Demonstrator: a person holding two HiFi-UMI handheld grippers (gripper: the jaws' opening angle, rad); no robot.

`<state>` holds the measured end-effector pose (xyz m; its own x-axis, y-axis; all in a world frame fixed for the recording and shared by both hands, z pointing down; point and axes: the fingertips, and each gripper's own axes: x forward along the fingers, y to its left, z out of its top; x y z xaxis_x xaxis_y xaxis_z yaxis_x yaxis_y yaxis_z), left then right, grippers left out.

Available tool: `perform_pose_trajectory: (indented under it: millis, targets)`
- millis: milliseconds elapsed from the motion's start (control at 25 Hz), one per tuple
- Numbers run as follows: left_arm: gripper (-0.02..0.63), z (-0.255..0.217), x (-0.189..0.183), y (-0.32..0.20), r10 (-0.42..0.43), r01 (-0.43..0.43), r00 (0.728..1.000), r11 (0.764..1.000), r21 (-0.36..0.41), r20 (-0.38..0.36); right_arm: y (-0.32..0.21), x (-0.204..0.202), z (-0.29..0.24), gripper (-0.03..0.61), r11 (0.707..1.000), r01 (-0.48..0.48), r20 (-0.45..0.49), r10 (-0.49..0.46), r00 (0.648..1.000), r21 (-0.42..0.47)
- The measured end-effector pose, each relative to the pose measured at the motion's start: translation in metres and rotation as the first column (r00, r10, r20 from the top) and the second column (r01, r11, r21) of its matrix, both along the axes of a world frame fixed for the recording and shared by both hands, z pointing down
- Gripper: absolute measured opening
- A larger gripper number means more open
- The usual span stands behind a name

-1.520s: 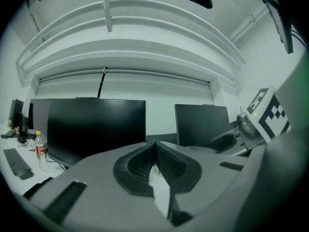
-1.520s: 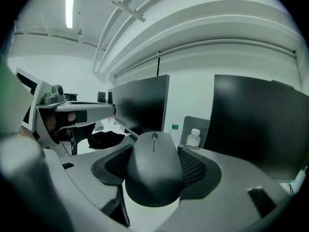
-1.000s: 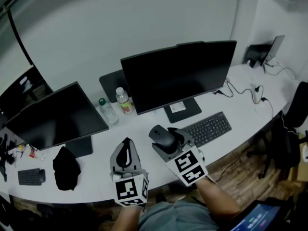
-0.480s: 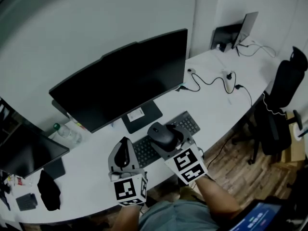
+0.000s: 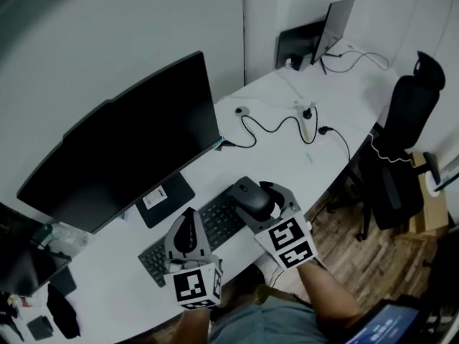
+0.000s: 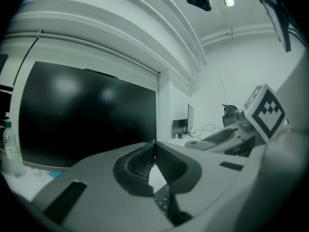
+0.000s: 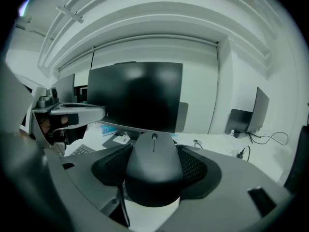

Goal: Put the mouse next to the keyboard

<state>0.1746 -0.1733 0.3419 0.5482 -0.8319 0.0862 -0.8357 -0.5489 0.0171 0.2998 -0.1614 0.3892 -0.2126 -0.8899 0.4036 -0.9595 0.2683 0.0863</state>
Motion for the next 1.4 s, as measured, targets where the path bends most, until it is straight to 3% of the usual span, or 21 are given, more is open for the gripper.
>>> perform_pose_trajectory:
  millis: [360, 560, 720, 1400]
  targets:
    - [0.005, 0.016, 0.052, -0.019, 0.003, -0.003, 1.0, 0.999, -0.032, 0.019, -0.022, 0.065, 0.024, 0.302, 0.999, -0.026, 0.011, 0.027, 1.0, -0.043]
    - [0.005, 0.032, 0.057, -0.028, -0.009, 0.011, 0.999, 0.999, -0.046, 0.043, -0.034, 0.071, 0.053, 0.302, 0.995, -0.002, 0.02, 0.004, 1.0, -0.099]
    - [0.005, 0.048, 0.055, -0.034, -0.025, 0.031, 0.998, 0.993, -0.111, 0.056, -0.045, 0.07, 0.08, 0.302, 0.989, 0.012, 0.028, -0.008, 1.0, -0.144]
    - [0.005, 0.115, 0.044, -0.058, -0.047, 0.074, 0.992, 0.968, -0.241, 0.116, -0.069, 0.078, 0.183, 0.302, 0.948, 0.022, 0.032, -0.013, 0.999, -0.317]
